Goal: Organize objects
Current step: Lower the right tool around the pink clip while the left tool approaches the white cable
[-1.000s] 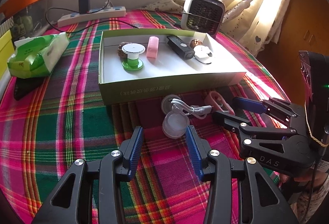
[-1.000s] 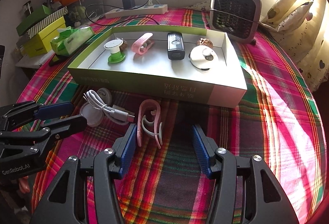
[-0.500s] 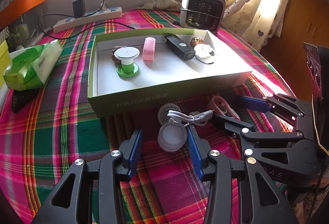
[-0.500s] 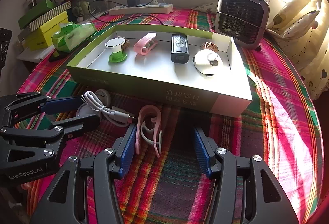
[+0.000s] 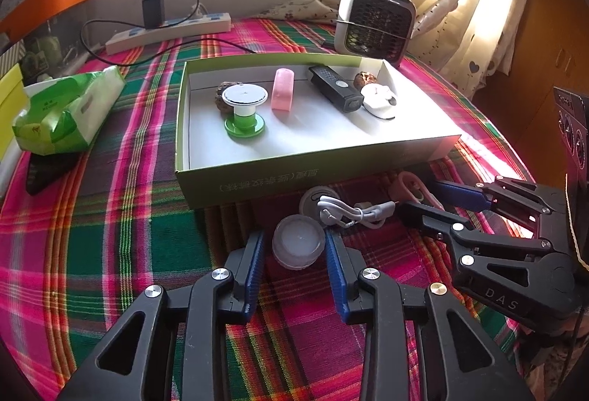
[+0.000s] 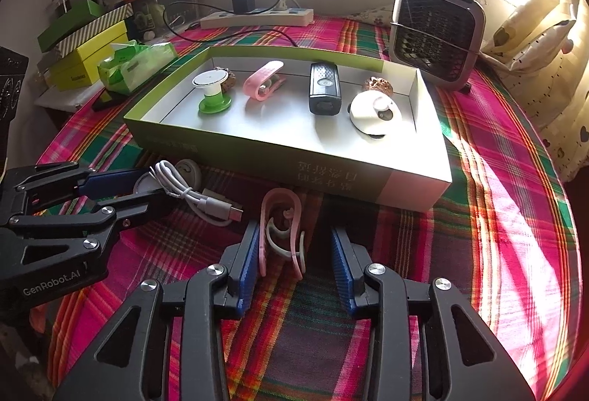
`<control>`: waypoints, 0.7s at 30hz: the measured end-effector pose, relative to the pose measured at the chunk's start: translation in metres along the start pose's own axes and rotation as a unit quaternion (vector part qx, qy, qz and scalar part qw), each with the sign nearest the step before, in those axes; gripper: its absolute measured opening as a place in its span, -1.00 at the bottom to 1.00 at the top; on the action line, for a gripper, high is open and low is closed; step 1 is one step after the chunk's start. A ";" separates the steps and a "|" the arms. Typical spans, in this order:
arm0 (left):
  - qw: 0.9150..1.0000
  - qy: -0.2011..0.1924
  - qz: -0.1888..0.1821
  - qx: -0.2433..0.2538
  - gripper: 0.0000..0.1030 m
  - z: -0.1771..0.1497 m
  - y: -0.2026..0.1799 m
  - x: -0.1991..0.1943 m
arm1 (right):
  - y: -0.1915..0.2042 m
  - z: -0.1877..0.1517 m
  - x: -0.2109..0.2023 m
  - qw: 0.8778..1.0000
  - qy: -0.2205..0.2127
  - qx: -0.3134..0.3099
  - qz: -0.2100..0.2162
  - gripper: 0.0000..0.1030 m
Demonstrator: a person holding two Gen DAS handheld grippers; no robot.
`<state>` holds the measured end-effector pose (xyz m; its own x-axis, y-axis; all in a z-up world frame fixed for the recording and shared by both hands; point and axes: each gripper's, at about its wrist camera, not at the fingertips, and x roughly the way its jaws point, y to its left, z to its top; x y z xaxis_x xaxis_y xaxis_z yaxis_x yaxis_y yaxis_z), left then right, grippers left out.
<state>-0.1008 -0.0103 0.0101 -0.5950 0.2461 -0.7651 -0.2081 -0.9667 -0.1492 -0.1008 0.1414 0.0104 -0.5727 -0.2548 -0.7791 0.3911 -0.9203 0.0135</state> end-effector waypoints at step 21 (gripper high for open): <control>1.000 -0.002 0.000 -0.003 -0.48 -0.001 0.001 -0.001 | 0.000 0.000 -0.001 1.000 0.000 0.000 0.002 -0.53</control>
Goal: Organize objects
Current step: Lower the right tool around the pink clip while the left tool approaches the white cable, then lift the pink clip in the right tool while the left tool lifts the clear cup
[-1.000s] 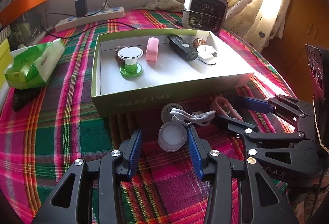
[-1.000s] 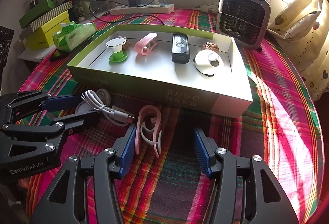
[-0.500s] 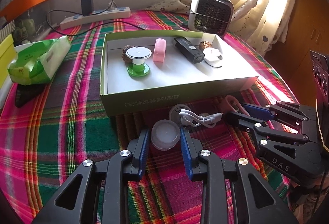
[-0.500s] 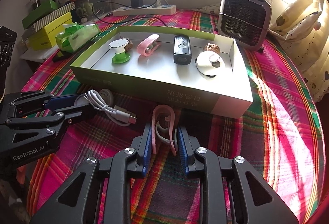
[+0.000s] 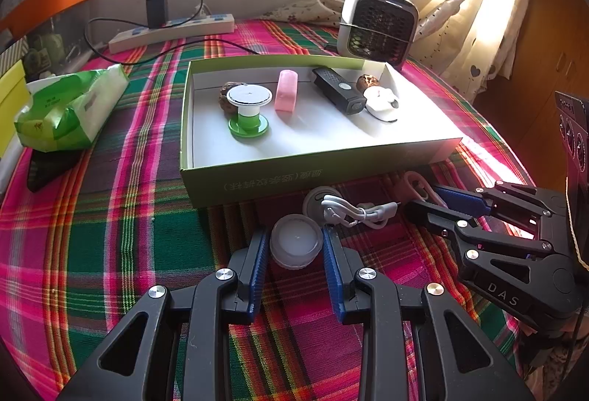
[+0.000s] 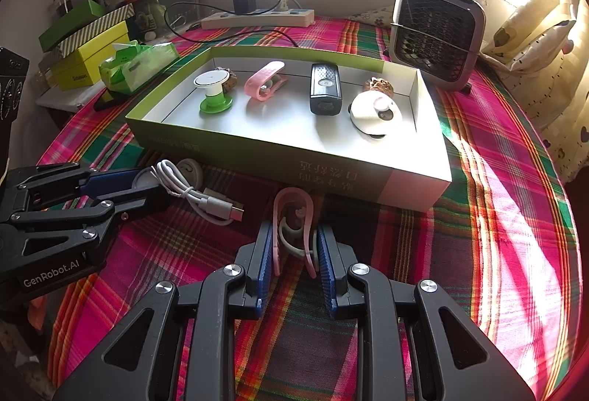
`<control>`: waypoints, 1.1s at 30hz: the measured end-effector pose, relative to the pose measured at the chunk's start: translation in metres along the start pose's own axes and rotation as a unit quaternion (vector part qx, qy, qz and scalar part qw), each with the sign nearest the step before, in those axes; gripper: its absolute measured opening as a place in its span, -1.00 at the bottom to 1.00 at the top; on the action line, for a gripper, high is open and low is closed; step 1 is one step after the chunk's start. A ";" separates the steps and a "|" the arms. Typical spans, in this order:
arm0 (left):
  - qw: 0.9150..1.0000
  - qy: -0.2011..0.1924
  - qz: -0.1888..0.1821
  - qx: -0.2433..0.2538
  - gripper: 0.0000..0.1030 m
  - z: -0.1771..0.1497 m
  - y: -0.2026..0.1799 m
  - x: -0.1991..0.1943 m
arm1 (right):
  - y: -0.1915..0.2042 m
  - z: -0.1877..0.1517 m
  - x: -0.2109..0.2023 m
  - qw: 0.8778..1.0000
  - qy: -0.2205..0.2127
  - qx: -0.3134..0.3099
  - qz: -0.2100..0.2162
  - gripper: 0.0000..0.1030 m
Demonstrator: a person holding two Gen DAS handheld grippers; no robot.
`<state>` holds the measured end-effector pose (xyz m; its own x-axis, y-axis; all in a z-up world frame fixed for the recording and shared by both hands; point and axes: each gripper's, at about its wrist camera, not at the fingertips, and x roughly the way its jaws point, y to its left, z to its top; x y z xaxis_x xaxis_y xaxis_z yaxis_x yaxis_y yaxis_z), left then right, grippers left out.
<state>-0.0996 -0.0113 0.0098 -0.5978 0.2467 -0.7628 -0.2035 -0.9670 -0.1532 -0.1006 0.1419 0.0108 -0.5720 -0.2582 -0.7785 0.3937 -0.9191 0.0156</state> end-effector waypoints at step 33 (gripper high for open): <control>0.999 -0.033 0.006 0.000 -0.48 0.015 0.003 -0.025 | -0.005 0.009 -0.017 1.000 -0.024 0.009 0.009 -0.53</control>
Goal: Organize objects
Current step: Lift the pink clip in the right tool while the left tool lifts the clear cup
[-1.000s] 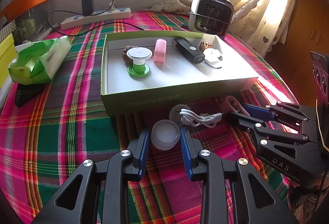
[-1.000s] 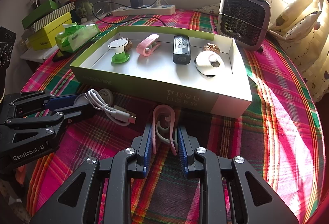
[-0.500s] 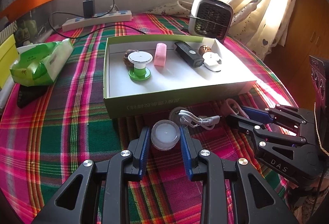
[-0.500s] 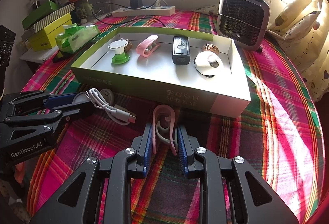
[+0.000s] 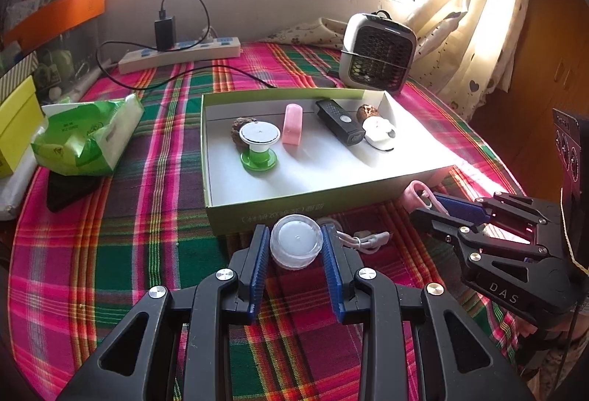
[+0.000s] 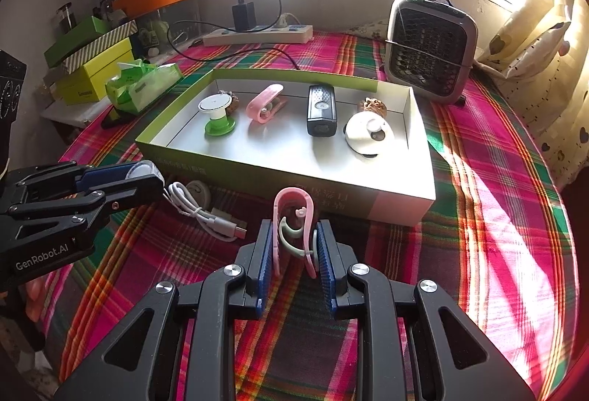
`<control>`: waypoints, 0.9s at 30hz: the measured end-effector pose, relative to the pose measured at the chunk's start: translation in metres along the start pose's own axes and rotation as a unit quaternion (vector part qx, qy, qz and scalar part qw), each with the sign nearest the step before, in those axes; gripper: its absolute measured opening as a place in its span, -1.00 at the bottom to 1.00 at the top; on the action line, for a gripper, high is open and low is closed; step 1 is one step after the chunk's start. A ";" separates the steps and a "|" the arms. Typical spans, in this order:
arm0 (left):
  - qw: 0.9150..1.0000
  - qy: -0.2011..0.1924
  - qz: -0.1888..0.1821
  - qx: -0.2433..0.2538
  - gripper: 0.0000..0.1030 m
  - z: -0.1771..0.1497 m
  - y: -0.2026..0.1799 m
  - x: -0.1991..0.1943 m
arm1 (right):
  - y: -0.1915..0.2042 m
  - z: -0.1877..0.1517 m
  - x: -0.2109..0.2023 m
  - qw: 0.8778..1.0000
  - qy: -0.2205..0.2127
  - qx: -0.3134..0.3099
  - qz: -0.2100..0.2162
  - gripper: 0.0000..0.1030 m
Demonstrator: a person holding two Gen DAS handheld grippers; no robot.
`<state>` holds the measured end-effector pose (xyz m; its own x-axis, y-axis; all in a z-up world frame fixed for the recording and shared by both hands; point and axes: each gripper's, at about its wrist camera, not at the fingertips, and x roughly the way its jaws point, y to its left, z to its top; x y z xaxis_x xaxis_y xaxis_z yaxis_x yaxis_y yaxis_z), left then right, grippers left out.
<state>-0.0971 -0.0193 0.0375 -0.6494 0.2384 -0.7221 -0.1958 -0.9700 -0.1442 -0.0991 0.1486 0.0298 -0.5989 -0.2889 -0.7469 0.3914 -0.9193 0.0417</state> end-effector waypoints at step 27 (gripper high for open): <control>1.000 -0.012 0.001 -0.002 -0.48 0.029 0.005 0.008 | -0.010 0.024 -0.014 0.999 -0.022 0.006 0.035 -0.53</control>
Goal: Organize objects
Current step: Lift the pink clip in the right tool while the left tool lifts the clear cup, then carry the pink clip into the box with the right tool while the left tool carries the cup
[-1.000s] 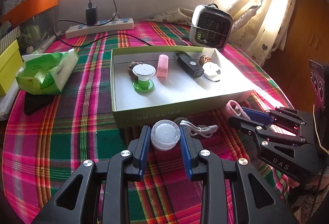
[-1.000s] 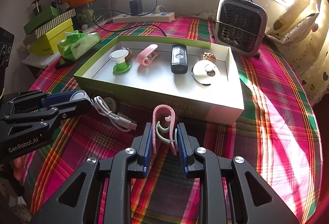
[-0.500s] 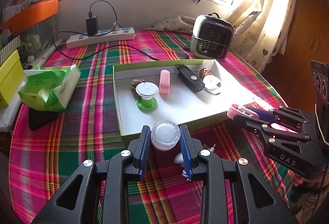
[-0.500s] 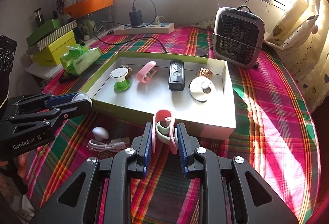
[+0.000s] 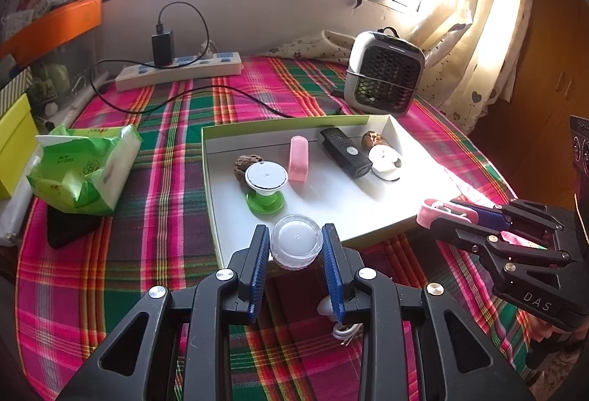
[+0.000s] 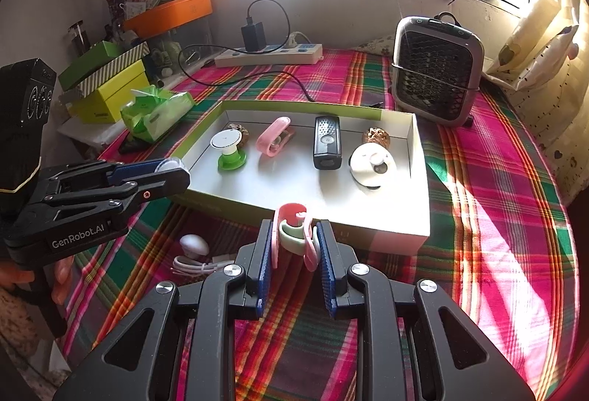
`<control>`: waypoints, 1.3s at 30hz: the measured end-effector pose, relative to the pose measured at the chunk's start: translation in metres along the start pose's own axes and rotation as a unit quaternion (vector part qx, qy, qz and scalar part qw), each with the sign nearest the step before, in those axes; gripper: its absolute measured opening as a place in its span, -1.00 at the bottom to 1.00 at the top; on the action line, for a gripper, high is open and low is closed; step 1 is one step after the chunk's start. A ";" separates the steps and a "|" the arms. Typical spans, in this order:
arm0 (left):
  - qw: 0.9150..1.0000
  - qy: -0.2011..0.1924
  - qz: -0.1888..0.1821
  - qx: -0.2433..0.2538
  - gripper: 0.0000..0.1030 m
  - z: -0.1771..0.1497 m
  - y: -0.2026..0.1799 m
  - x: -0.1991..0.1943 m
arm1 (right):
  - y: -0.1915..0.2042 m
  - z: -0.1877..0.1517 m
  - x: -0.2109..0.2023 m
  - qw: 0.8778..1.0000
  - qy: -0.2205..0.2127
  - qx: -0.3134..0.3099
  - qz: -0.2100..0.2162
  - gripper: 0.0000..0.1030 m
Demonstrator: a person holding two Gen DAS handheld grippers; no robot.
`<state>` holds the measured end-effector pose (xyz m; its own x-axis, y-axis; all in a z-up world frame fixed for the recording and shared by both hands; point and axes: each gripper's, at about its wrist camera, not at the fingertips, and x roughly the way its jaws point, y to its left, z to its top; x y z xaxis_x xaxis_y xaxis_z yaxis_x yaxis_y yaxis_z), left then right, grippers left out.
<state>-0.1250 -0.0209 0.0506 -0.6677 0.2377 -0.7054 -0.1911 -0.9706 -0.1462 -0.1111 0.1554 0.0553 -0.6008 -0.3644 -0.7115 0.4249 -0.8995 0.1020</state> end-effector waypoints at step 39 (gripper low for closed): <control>0.999 0.041 0.006 -0.013 -0.48 0.015 0.009 0.049 | -0.045 0.035 0.061 0.998 0.057 0.009 -0.010 -0.53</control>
<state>-0.1706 -0.0178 0.0248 -0.6086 0.2242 -0.7611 -0.1641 -0.9741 -0.1557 -0.1909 0.1655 0.0320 -0.5279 -0.3185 -0.7873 0.4017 -0.9104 0.0989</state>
